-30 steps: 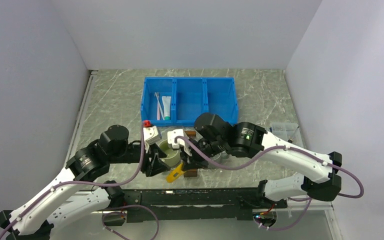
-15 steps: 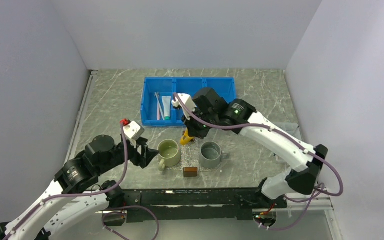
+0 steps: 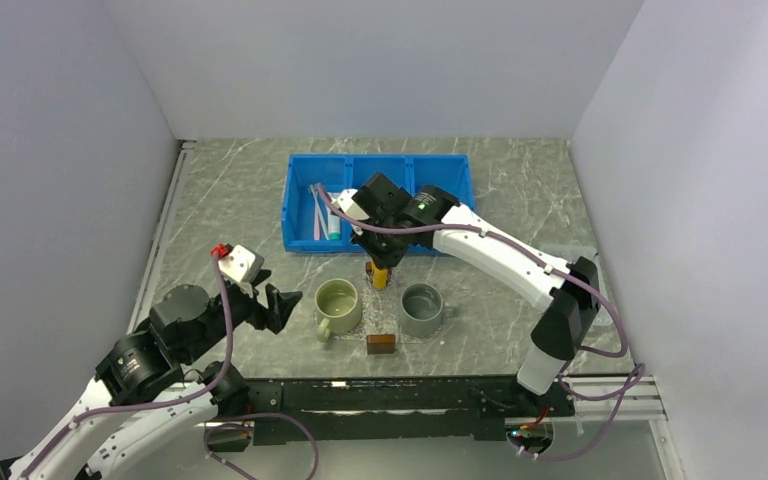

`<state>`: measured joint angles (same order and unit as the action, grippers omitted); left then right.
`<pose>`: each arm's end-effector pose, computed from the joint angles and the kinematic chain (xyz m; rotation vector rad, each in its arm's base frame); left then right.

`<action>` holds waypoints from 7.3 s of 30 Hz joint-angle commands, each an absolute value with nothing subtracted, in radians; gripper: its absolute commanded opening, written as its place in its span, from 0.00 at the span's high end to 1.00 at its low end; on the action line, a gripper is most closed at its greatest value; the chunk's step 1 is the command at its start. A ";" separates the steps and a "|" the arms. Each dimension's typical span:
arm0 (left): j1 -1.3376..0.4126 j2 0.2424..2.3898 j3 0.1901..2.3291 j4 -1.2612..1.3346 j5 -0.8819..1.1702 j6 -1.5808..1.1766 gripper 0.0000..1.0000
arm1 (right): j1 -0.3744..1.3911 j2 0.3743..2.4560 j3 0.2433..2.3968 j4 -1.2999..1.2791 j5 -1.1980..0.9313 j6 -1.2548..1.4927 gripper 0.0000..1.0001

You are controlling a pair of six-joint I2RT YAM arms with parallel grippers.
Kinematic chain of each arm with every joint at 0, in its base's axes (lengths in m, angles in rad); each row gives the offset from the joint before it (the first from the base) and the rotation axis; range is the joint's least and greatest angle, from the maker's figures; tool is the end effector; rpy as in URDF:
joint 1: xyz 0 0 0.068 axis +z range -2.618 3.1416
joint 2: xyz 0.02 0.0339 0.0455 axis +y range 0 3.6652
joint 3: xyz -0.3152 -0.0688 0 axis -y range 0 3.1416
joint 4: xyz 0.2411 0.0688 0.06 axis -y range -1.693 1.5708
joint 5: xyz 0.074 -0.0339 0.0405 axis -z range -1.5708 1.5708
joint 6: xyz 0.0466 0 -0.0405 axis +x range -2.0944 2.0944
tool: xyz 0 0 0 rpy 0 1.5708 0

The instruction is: Prepare toiletry sets of a toothbrush and toothpaste on the tray

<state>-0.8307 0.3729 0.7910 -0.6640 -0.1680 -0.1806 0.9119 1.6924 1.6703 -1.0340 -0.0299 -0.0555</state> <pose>0.0319 -0.0234 0.3519 0.4745 1.7877 -0.5614 0.2193 0.2855 0.3761 -1.2494 2.3558 0.3277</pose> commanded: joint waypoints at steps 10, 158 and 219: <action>-0.830 0.374 0.795 -0.669 -0.242 -0.186 0.08 | 0.899 1.714 1.723 -1.040 -0.004 -0.041 1.00; -0.343 1.873 1.627 -0.714 -0.062 -0.445 0.44 | 0.873 0.696 1.035 -0.702 0.293 0.206 0.49; -0.294 2.251 1.800 -0.747 0.003 -0.490 0.66 | 0.873 0.658 0.979 -0.697 0.266 0.196 0.47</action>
